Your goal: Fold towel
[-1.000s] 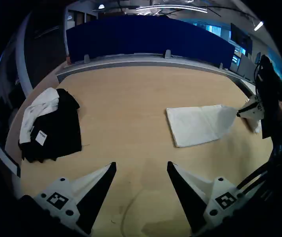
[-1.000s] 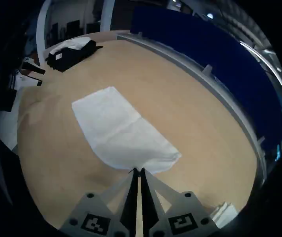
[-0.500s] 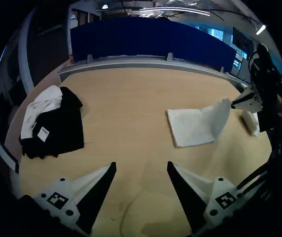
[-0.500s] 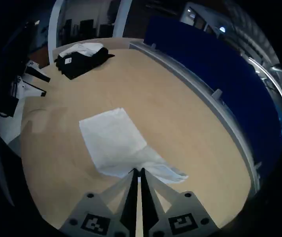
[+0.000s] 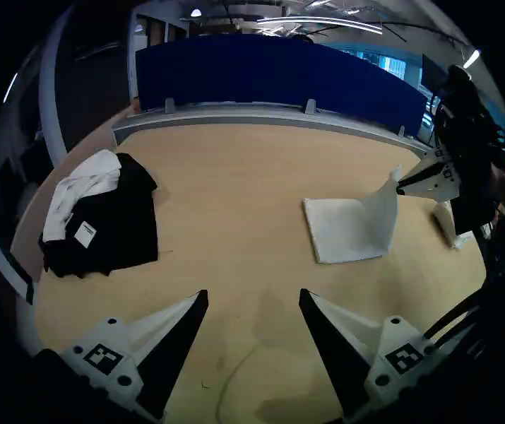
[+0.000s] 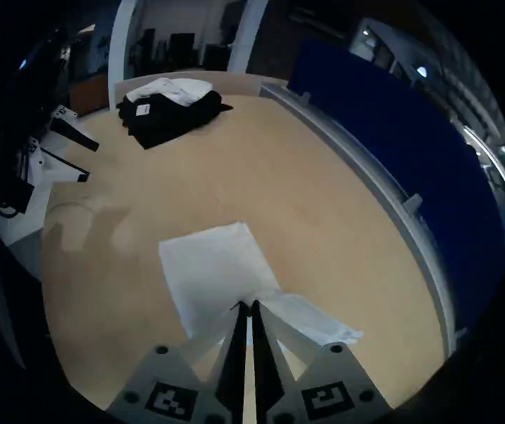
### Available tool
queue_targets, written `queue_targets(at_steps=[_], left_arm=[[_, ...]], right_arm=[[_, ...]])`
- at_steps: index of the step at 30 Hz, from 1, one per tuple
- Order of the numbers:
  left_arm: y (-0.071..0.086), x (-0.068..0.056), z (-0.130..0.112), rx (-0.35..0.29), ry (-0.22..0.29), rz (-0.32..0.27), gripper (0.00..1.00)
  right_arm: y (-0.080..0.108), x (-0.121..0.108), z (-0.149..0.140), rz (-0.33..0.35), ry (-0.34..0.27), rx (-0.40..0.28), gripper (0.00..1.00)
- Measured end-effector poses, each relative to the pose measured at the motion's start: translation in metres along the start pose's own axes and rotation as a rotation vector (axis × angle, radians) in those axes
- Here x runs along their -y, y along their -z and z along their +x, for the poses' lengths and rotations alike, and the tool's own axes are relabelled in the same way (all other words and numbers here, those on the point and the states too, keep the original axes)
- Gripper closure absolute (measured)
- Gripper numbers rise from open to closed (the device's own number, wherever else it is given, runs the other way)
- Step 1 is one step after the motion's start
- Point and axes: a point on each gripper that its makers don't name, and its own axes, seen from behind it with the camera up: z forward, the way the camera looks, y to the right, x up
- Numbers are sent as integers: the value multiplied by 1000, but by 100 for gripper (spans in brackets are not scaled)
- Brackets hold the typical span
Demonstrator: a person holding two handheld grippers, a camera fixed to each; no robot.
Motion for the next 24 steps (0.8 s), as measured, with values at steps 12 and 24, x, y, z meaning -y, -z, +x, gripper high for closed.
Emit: queue_targets(at_steps=[12, 24], left_arm=[[9, 1, -10, -8, 49, 16, 4], [10, 6, -13, -5, 60, 24, 4]], right_arm=[[-64, 63, 29, 115, 28, -13, 96], [-100, 95, 16, 189, -47, 6, 94]])
